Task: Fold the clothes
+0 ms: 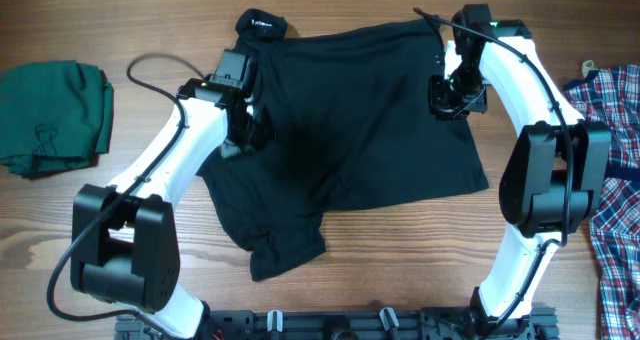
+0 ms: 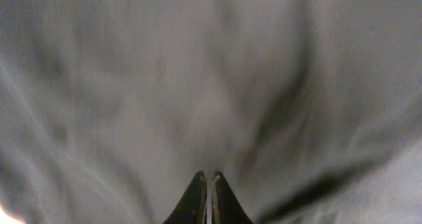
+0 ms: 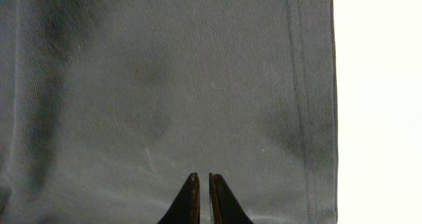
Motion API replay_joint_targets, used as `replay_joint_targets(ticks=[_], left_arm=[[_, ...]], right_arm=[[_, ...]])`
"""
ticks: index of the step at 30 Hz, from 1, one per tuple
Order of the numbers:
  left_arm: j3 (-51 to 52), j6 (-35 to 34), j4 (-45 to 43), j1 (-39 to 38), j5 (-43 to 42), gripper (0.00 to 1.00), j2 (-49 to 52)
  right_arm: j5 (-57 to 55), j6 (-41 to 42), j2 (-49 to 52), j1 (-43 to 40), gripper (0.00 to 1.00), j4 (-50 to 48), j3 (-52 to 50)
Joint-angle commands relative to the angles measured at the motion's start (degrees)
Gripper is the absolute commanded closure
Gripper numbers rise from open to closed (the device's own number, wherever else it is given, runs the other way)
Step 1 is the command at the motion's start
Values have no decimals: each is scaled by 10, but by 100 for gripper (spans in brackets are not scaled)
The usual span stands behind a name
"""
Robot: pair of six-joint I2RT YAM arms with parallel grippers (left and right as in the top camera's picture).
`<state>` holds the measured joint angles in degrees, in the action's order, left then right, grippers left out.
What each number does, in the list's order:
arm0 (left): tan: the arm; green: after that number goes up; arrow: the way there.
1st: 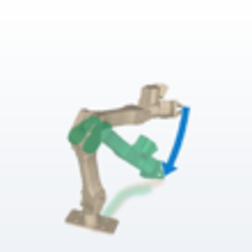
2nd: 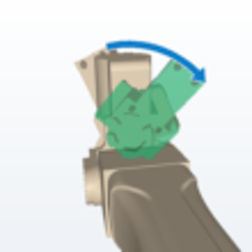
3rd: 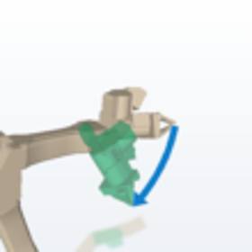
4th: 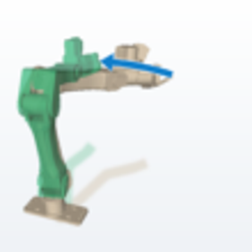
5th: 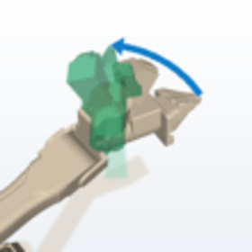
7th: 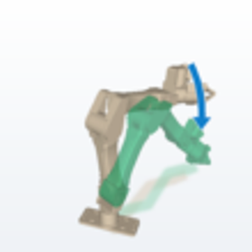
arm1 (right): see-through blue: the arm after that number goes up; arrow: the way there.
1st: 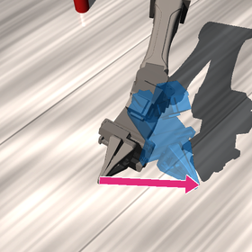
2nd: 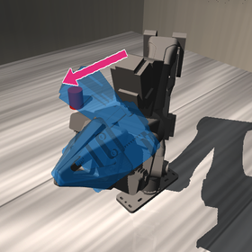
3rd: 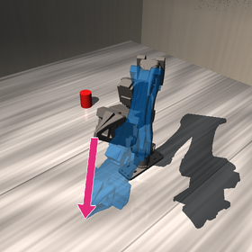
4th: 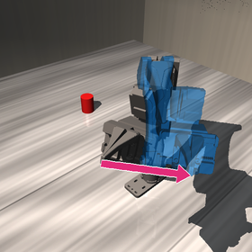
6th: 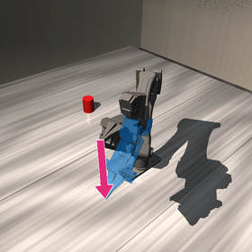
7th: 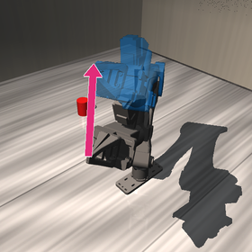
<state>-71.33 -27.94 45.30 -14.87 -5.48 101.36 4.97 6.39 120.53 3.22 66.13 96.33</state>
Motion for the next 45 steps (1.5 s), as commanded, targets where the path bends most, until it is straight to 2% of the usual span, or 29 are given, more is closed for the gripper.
replay_joint_targets(ticks=[1,2,5,8,11,14,19,21,22,23,32,39,42,45], left_arm=[[-6,78,-105,5,136,96,11],[-6,87,-149,12,149,96,19],[-6,96,-295,40,109,96,66],[-25,112,-375,45,81,96,145],[-126,128,-289,45,65,96,229],[-248,128,-161,47,59,96,280],[-290,117,-56,61,59,96,285],[-342,93,0,72,56,96,283],[-409,91,68,80,49,96,283],[-434,90,99,82,49,96,283],[-445,50,251,83,48,96,328],[-440,50,230,83,49,96,383],[-440,59,180,85,67,96,404],[-440,113,98,88,78,94,436]], right_arm=[[10,-5,0,-2,96,-14,1],[10,-5,0,-2,96,-33,1],[11,-9,0,-2,96,-115,1],[15,-34,0,0,96,-169,1],[15,-53,0,3,96,-183,1],[15,-56,0,4,96,-190,1],[15,-52,0,4,96,-189,1],[15,-49,0,4,96,-189,0],[15,-49,0,4,96,-188,0],[15,-49,0,4,96,-187,0],[15,-49,0,4,96,-184,-1],[8,-49,0,3,96,-188,-1],[9,-49,0,3,96,-189,-1],[8,-49,0,3,96,-195,-1]])
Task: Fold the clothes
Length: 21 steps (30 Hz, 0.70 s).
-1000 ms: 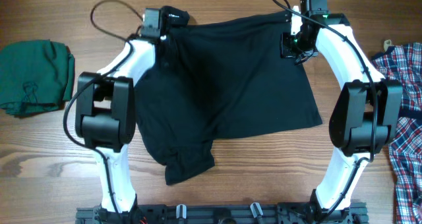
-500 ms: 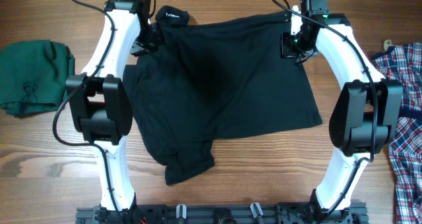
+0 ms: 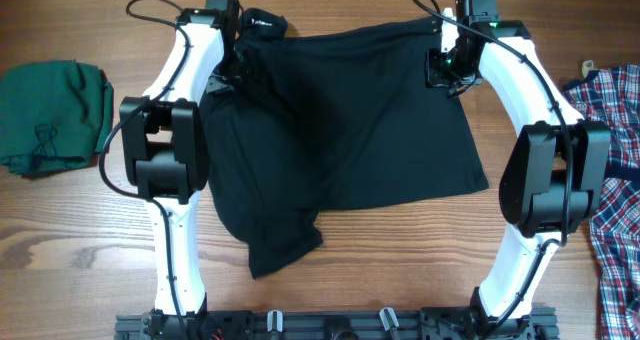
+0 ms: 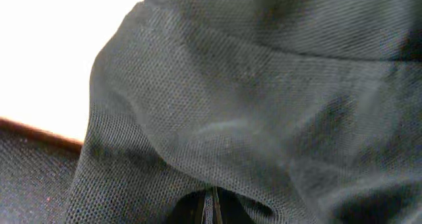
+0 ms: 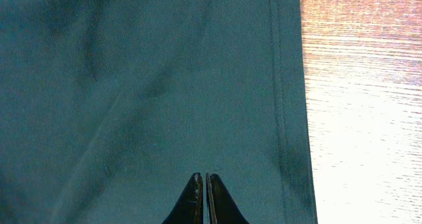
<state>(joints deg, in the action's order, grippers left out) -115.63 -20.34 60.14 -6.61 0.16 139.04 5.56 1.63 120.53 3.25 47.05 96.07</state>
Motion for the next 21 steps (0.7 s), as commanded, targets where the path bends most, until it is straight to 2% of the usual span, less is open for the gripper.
replay_joint_targets(ticks=[1,5,10,13,15,16,18,19,20,21], left_arm=[[3,37,-63,9,27,94,63],[3,82,-128,39,42,94,89],[2,130,-184,65,37,94,89],[-4,142,-202,57,31,91,89],[-22,142,-189,53,31,72,88],[-46,141,-170,50,31,56,87],[-135,141,-107,42,31,33,83],[-187,133,-73,38,31,13,78],[-235,115,-40,36,30,1,69],[-281,86,3,34,15,0,52]], right_arm=[[2,-2,0,3,96,-5,2],[2,-2,0,3,94,-32,2],[3,-23,24,3,96,-191,2],[3,-28,42,3,96,-212,2],[2,-31,41,3,95,-213,2],[3,-31,40,3,82,-215,4],[3,-31,32,3,57,-212,8],[3,-30,20,3,52,-211,9],[3,-30,7,3,48,-208,9],[4,-30,-12,3,42,-195,9]])
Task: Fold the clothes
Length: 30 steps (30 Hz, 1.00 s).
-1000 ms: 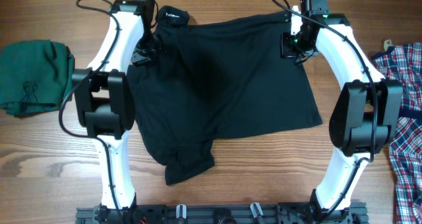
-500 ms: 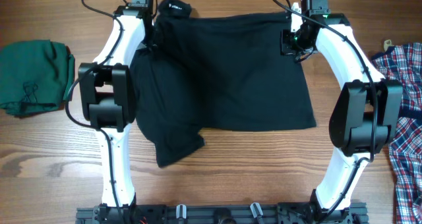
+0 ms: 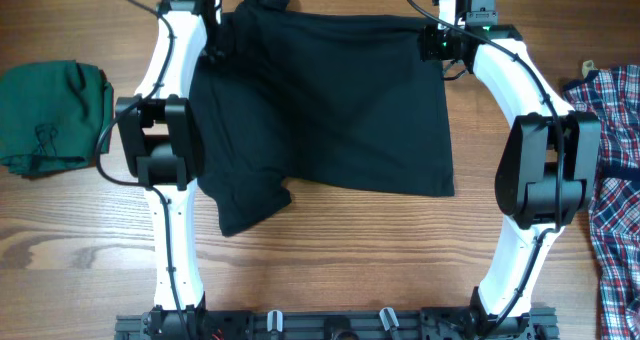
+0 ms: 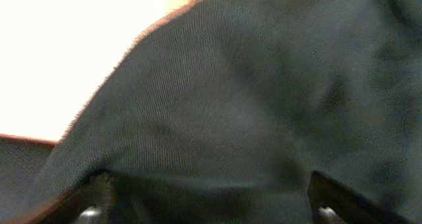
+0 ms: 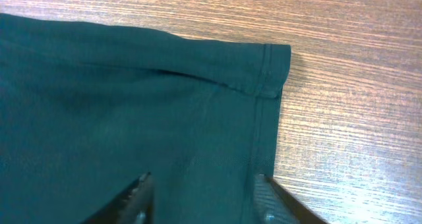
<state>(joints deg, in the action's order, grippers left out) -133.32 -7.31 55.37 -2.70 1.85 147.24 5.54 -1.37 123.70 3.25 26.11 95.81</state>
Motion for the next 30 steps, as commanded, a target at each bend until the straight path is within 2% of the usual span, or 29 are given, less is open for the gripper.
replay_joint_targets(ticks=[1,2,3,5,7,8,13,18,21,25,27,28,30], left_arm=[[-129,-72,95,-5,-34,0,-46],[-131,-94,129,-5,-68,0,-59],[-131,-103,170,-6,-96,1,-65],[-131,-103,228,-11,-103,10,-64],[-130,-103,261,-16,-101,33,-64],[-130,-103,264,-18,-101,36,-64],[-128,-103,266,-20,-95,31,-62],[-128,-100,270,-20,-95,25,-62],[-128,-98,270,-20,-86,23,-62],[-128,-99,273,-20,-86,23,-62],[-128,-99,279,-20,-86,23,-62],[-128,-99,283,-20,-87,24,-62],[-128,-99,287,-20,-86,24,-62]], right_arm=[[5,-2,-51,3,53,31,11],[9,-2,-52,3,87,46,11],[31,-1,-43,3,96,58,11],[66,-1,-29,7,96,58,11],[66,0,-13,10,96,45,11],[66,3,-2,10,96,37,11],[79,14,86,23,96,-35,11],[6,31,128,23,96,-108,11],[-34,31,143,23,96,-146,11],[-35,33,149,23,96,-193,11],[-42,47,149,22,96,-177,13],[-32,50,145,21,96,-134,30],[-17,49,125,21,96,-1,138]])
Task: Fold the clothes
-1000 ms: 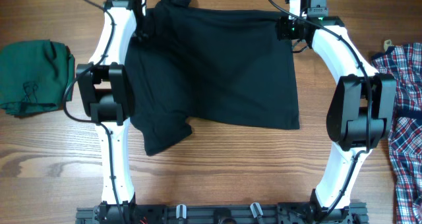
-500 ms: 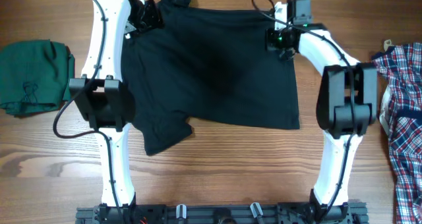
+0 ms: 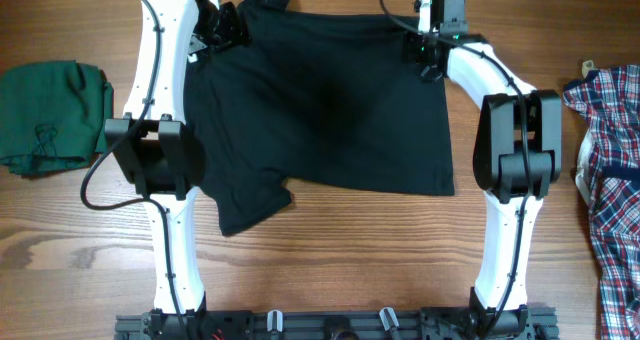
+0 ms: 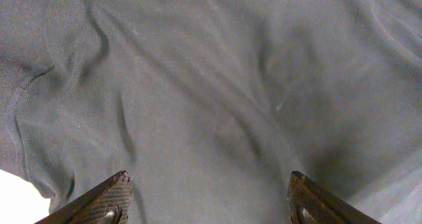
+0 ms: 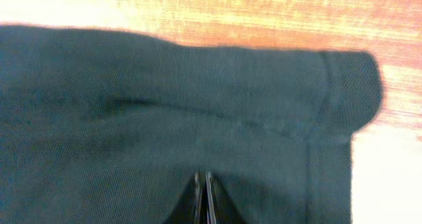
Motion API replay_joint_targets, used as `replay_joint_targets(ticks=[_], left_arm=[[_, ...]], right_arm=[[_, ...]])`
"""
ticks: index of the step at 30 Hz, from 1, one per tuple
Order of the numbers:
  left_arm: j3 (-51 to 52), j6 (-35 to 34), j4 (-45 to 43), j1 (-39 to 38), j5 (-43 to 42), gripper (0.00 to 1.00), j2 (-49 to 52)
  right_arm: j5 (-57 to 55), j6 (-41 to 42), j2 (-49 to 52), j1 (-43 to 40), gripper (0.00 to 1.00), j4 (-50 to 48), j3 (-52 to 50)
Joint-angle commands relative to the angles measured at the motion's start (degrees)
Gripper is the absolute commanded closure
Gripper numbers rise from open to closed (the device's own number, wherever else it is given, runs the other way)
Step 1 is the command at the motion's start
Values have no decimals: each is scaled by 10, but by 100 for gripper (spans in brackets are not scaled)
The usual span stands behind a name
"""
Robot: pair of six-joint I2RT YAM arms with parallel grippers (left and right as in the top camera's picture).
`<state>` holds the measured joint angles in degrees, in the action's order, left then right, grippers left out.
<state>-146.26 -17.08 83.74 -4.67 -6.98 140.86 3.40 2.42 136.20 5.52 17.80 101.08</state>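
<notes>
A black shirt [image 3: 330, 110] lies spread on the wooden table [image 3: 90, 230], with a sleeve sticking out at its lower left. My left gripper [image 3: 225, 25] is at the shirt's top left corner. In the left wrist view it [image 4: 208, 197] stands open, with wrinkled black cloth [image 4: 211, 85] under it and nothing between its fingers. My right gripper [image 3: 418, 48] is at the shirt's top right corner. In the right wrist view it [image 5: 203, 184] is shut, pinching the cloth [image 5: 165, 105] just inside the hemmed corner.
A folded green garment [image 3: 50, 115] lies at the left edge of the table. A plaid shirt [image 3: 610, 160] lies bunched at the right edge. The bases of both arms stand along the front edge.
My right gripper, open over the shirt's top right corner, has shut on the cloth there. My left gripper stays open and now looks onto the cloth inside the left corner. The shirt lies unchanged.
Both grippers were shut on the shirt's mid-body, left and right. Then they were higher, near its top edge, still shut. Then the shirt lay further up and flatter, both grippers open at its top corners. Now the right is shut again.
</notes>
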Motion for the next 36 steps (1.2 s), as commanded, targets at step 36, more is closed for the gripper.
replay_joint_targets(ticks=[36], left_arm=[[2,-1,12,-1,2,1,2]], right_arm=[[10,98,202,-21,96,363,309]])
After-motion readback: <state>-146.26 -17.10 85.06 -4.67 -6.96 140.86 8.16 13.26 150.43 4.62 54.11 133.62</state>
